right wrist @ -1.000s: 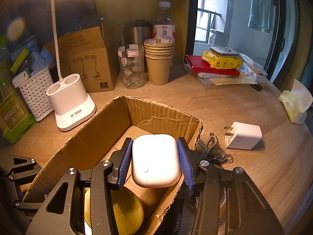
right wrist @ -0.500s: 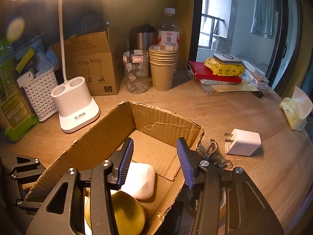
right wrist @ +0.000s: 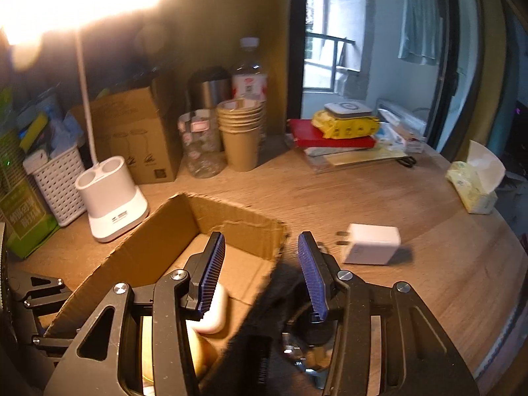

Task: Organize rigid objects
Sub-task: 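Open the right tool and move it back to the white charger plug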

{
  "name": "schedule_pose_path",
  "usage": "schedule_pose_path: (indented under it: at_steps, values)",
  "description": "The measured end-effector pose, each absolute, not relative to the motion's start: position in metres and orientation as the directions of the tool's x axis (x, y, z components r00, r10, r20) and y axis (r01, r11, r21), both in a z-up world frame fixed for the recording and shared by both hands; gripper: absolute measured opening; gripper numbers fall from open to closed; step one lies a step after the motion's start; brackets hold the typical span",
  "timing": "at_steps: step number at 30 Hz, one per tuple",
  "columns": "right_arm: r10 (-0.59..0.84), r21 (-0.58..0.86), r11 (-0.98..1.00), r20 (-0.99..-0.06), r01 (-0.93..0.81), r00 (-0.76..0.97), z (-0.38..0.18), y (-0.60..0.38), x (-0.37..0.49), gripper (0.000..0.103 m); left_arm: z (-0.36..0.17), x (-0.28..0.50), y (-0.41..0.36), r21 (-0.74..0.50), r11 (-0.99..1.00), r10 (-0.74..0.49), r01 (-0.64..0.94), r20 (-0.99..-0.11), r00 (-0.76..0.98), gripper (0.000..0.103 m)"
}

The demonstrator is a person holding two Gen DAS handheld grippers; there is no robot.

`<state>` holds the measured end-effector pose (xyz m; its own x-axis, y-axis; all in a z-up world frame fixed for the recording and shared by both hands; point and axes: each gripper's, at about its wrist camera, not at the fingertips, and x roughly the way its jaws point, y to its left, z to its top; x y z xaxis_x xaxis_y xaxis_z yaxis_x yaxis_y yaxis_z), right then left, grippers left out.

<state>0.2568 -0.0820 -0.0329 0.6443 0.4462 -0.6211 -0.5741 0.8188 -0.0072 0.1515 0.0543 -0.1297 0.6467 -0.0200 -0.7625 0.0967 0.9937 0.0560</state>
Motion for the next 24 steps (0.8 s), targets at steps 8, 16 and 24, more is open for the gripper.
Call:
schedule_pose_path:
  at_steps: [8,16,24]
  values:
    - [0.404,0.008,0.867,-0.597,-0.498,0.693,-0.024,-0.116,0.270,0.058,-0.130,0.152,0.054,0.056,0.994,-0.020,0.097,-0.762,0.647,0.017]
    - [0.368,0.048,0.904,-0.592,-0.424,0.717,-0.023,-0.150,0.283,0.061,-0.130,0.152,0.054,0.056,0.994,-0.020,0.097,-0.762,0.647,0.017]
    - [0.356,0.097,0.924,-0.572,-0.370,0.739,-0.019,-0.173,0.289,0.068,-0.130,0.152,0.055,0.056,0.994,-0.020,0.097,-0.762,0.647,0.017]
